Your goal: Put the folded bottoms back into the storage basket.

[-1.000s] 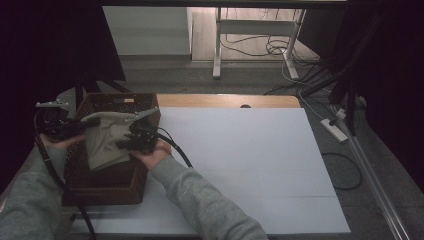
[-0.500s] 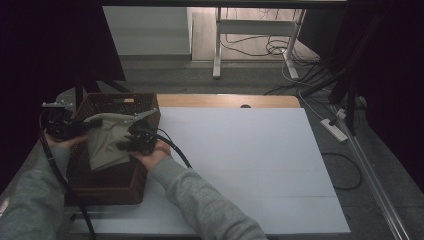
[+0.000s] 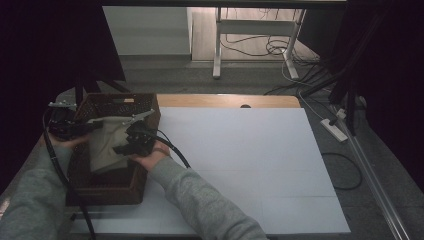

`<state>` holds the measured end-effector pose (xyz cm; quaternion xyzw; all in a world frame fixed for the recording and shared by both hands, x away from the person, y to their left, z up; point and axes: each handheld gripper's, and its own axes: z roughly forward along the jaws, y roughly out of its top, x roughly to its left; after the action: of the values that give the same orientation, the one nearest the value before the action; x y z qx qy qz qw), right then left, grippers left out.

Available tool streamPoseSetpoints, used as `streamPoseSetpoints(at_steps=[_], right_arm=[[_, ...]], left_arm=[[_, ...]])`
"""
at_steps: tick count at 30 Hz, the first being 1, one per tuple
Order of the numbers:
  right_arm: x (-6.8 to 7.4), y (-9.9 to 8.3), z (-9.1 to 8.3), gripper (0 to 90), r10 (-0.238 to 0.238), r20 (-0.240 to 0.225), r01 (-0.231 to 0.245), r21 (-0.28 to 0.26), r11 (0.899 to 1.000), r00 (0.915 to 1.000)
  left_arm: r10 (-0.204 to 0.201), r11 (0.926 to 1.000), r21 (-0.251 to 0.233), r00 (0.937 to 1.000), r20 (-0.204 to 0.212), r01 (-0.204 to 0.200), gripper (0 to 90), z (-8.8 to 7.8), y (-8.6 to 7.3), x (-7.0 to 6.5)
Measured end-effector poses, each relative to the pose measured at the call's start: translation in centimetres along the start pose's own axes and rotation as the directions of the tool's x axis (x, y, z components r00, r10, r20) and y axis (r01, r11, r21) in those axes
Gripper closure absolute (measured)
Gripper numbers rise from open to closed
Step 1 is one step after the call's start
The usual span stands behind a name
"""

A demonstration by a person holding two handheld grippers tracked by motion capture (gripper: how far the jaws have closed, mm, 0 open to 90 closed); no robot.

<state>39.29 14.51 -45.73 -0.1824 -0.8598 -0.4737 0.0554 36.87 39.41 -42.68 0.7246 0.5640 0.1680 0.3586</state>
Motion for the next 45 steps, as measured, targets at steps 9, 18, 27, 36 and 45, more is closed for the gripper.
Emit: streamPoseSetpoints(at_steps=[9,18,27,36,45], right_arm=[[-0.3,0.1,-1.6,26.6,0.020,0.014,-0.020,-0.002,1.000,0.9997],[-0.6,-0.3,-4.8,27.1,0.003,0.023,-0.003,-0.020,1.000,0.9997],[-1.2,-1.9,-8.5,27.9,-0.010,0.060,0.011,-0.021,1.000,0.9982],[-2.3,-4.8,-13.3,27.6,-0.005,0.120,0.008,-0.028,1.000,0.9928],[-3.7,-8.0,-17.9,27.5,0.022,0.180,-0.016,-0.040,0.999,0.9833]], left_arm=[[0.042,0.9988,-0.028,0.9991,0.012,-0.041,31.0,-0.6,0.1,-1.2],[0.081,0.9961,-0.040,0.9934,0.081,-0.078,32.0,-0.9,0.2,-3.4],[0.114,0.9931,-0.044,0.9822,0.149,-0.108,33.0,-0.8,-0.1,-6.6],[0.137,0.9905,-0.036,0.9699,0.201,-0.133,32.6,-0.2,-0.7,-9.8],[0.138,0.9904,-0.027,0.9604,0.242,-0.136,31.4,0.6,-1.5,-12.3]])
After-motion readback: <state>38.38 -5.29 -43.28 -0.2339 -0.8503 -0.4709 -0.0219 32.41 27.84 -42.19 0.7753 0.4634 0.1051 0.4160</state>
